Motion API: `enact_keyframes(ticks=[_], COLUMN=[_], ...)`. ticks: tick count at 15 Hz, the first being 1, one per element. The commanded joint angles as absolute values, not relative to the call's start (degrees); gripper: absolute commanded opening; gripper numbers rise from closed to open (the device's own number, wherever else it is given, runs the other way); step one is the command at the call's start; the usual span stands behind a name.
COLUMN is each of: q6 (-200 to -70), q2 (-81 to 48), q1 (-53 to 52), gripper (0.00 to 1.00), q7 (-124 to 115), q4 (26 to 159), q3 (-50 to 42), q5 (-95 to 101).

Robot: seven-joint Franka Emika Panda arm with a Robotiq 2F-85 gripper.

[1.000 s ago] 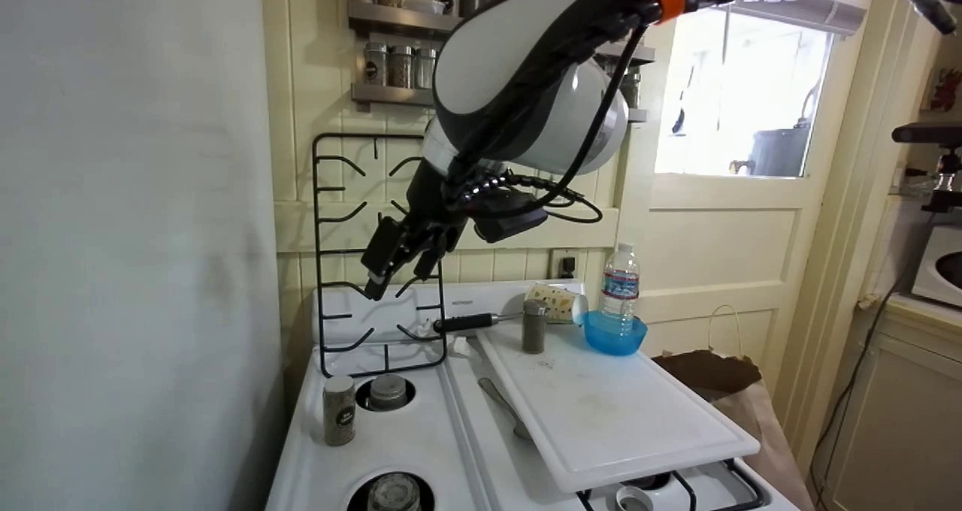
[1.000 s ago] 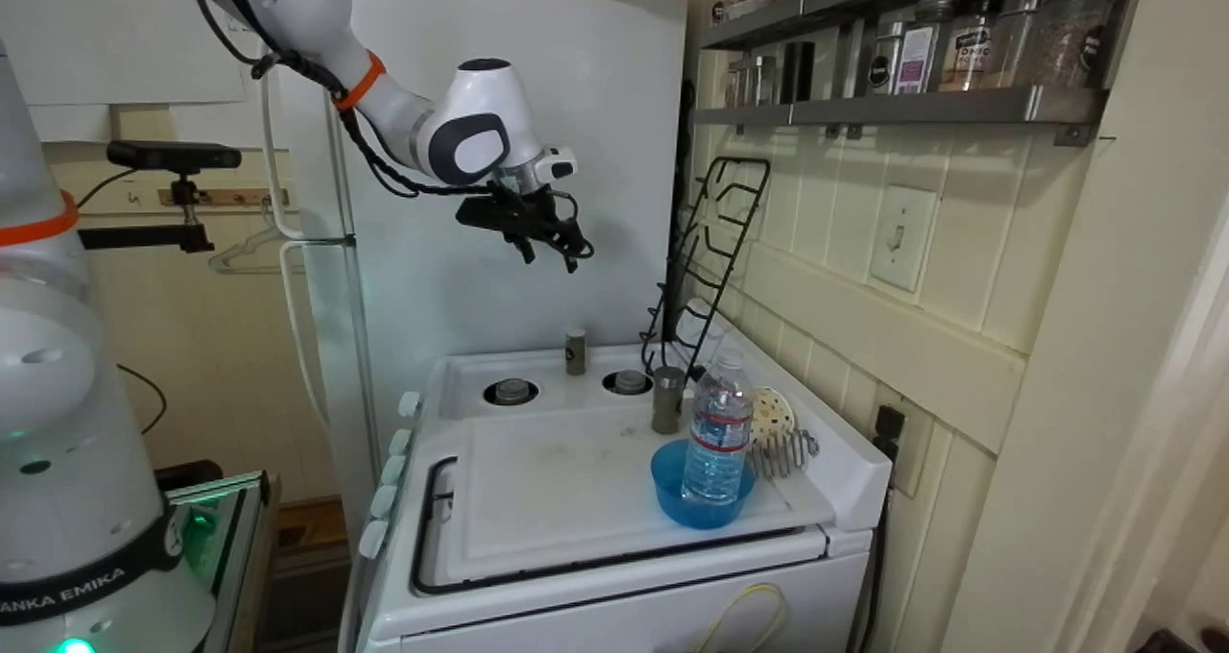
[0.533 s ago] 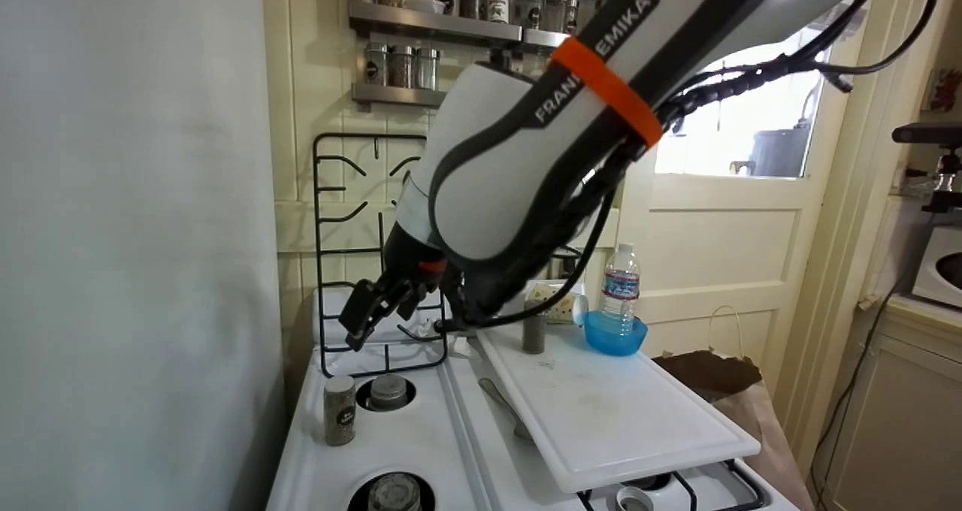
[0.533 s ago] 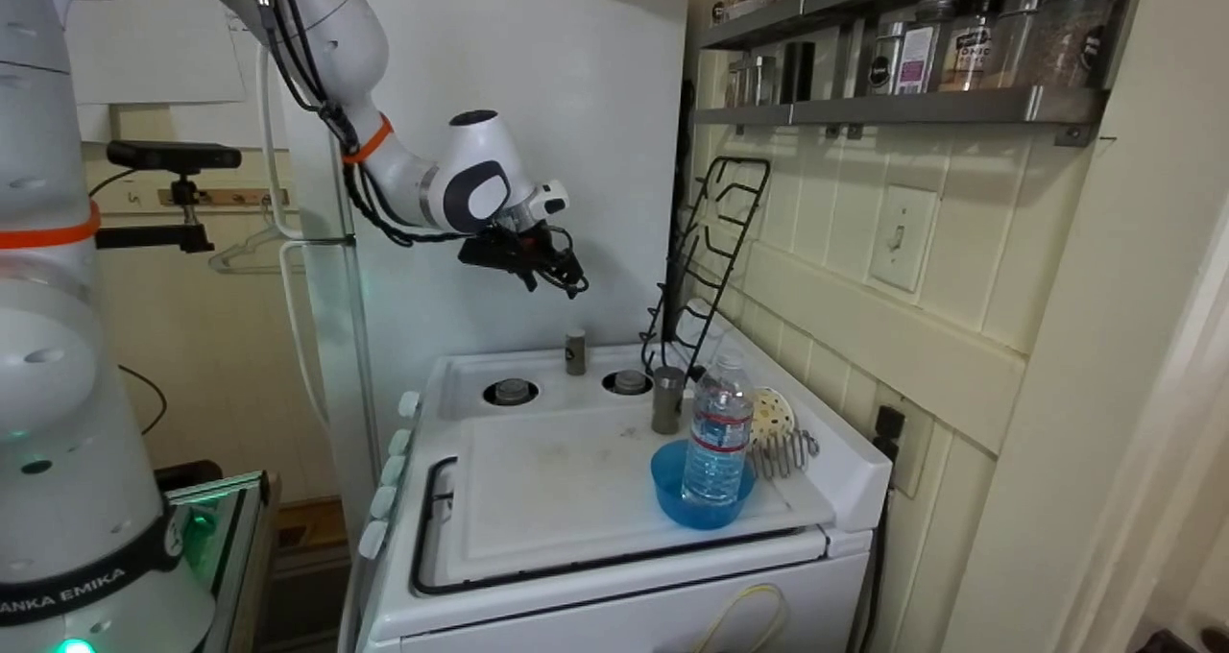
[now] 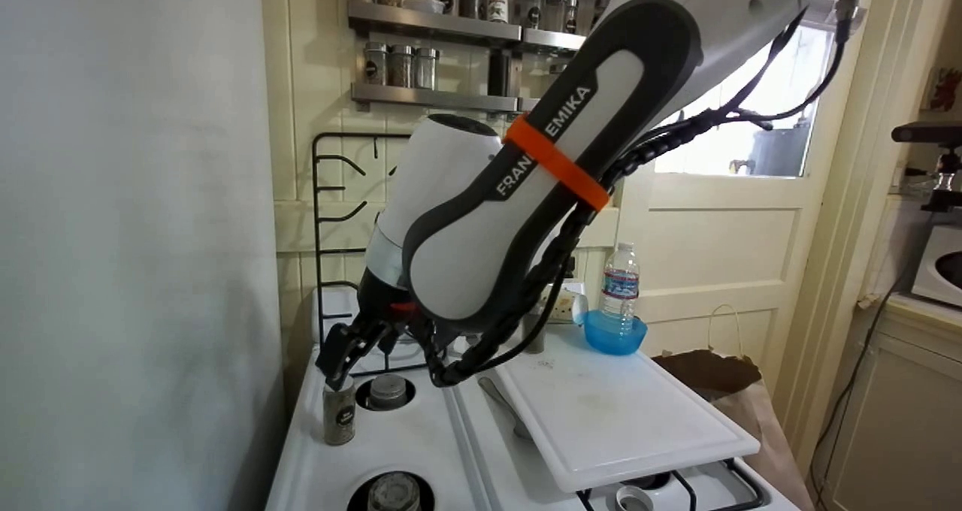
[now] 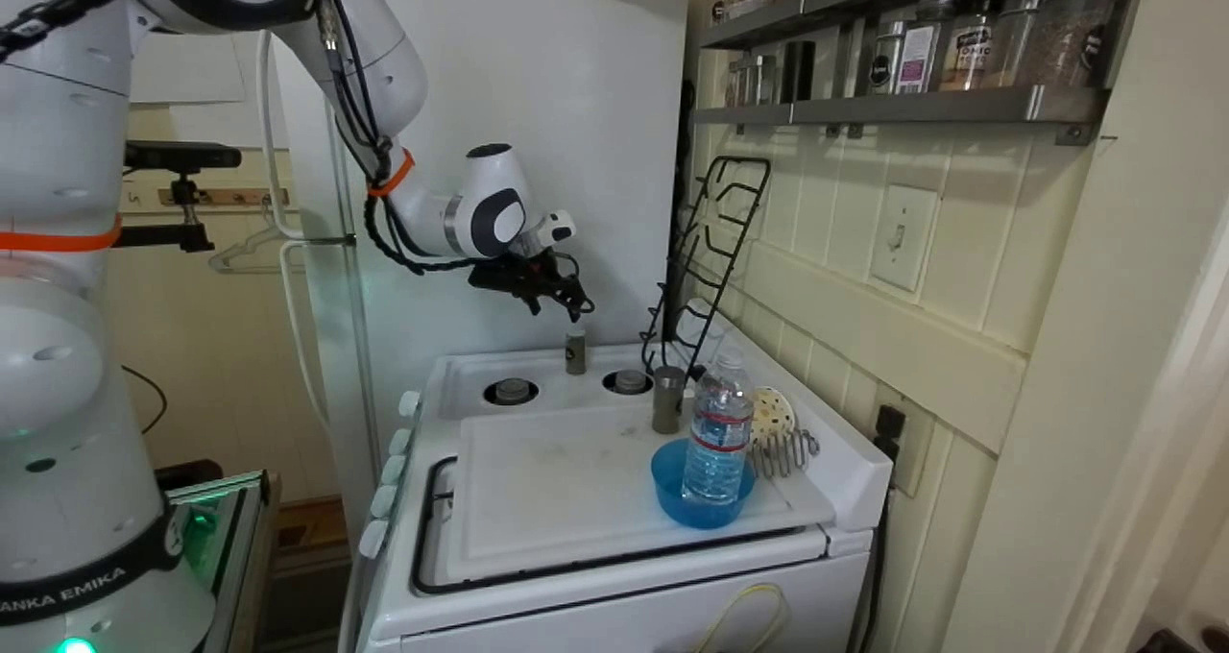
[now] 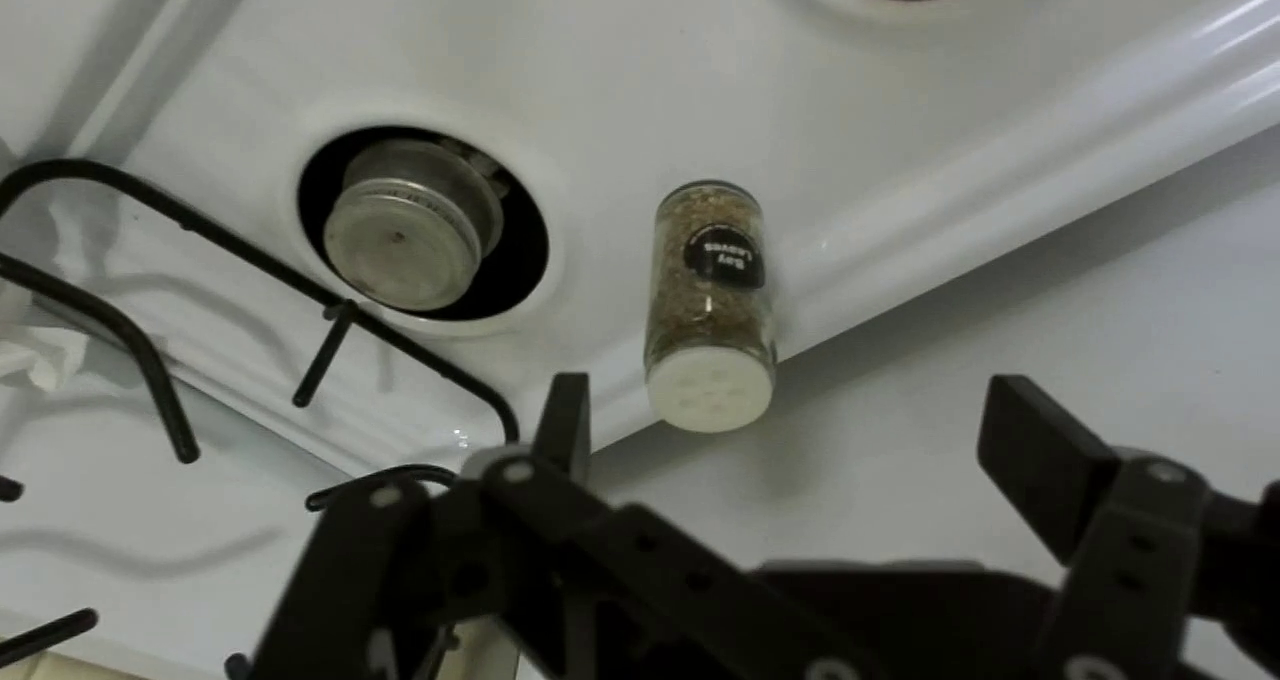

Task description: Move the spice bottle to the right

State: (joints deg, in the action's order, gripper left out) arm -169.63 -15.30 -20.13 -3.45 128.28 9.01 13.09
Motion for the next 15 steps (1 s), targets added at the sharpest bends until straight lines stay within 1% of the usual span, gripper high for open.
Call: enact_keyframes(ticks=[1,6,12,13,15], q6=[-170.4,-169.3,-168.0,-167.6,-166.5], q2=[-20.9,-24.7,-28.3,-28.7,-29.1], q1=[-22.0,-24.3,-25.6,-25.8,-26.4], gripper=[1.0,1.0,0.99,0.87,0.71], q7=[-5.4,-6.6,-5.8,-5.9,-6.4], q4=[123.4,118.6,114.9,114.5,113.8], q3=[7.6,4.6,3.6,3.3,2.6], q5=[14.4,15.1,14.0,14.0,14.0])
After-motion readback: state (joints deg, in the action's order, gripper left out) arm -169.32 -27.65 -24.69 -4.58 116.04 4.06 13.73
